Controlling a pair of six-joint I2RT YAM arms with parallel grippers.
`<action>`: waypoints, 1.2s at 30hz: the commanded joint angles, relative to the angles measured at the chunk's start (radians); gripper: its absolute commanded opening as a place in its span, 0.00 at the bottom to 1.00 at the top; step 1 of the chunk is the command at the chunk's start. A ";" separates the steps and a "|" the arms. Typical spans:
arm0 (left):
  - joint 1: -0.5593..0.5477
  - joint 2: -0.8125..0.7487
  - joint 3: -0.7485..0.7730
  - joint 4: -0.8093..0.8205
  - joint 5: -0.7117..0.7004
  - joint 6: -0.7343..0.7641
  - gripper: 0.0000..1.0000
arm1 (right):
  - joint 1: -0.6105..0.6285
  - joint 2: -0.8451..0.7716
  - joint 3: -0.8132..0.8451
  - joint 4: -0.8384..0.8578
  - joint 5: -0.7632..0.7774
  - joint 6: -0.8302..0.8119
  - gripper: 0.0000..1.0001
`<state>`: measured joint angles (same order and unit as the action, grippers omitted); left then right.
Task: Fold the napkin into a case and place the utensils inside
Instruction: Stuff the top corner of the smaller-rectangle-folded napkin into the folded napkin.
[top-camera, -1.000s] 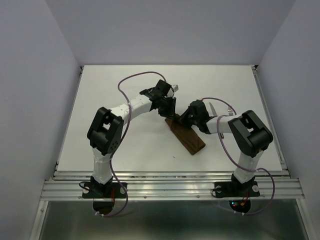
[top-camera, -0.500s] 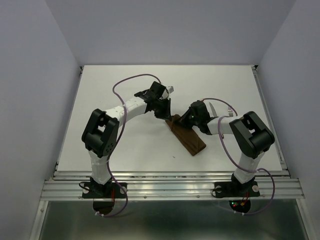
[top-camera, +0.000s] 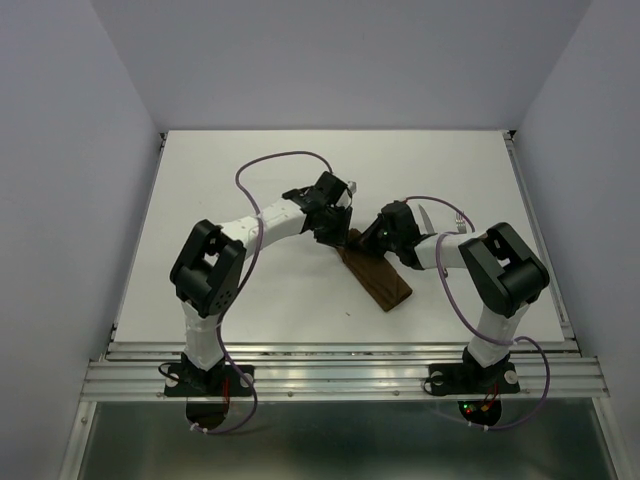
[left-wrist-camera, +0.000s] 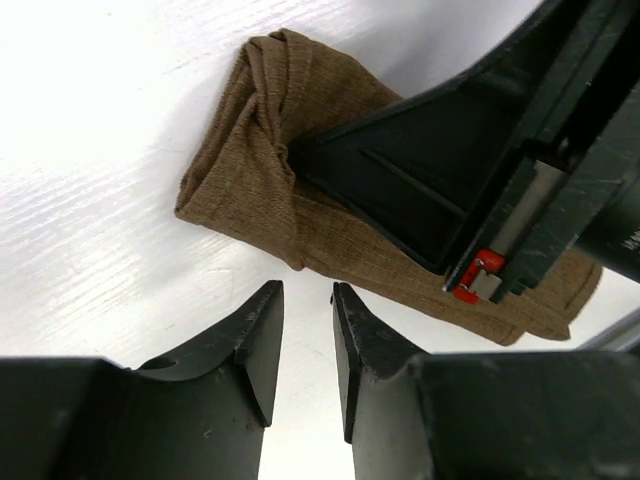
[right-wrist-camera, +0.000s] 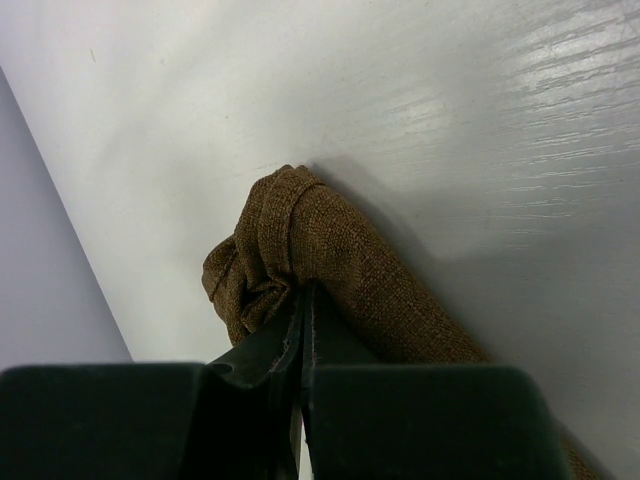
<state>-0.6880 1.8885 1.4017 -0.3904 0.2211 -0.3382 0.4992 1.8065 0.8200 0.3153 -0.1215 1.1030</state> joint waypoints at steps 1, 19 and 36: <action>-0.011 0.018 0.063 -0.024 -0.103 0.005 0.38 | 0.009 -0.032 0.015 0.021 -0.004 -0.008 0.01; -0.033 0.103 0.128 -0.030 -0.137 0.013 0.29 | 0.009 -0.041 0.025 0.018 -0.006 -0.008 0.01; -0.024 0.098 0.160 -0.053 -0.054 0.018 0.00 | 0.009 -0.042 0.041 0.019 -0.021 -0.026 0.01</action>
<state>-0.7162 2.0129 1.5070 -0.4206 0.1505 -0.3256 0.4992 1.7935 0.8257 0.3145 -0.1364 1.0920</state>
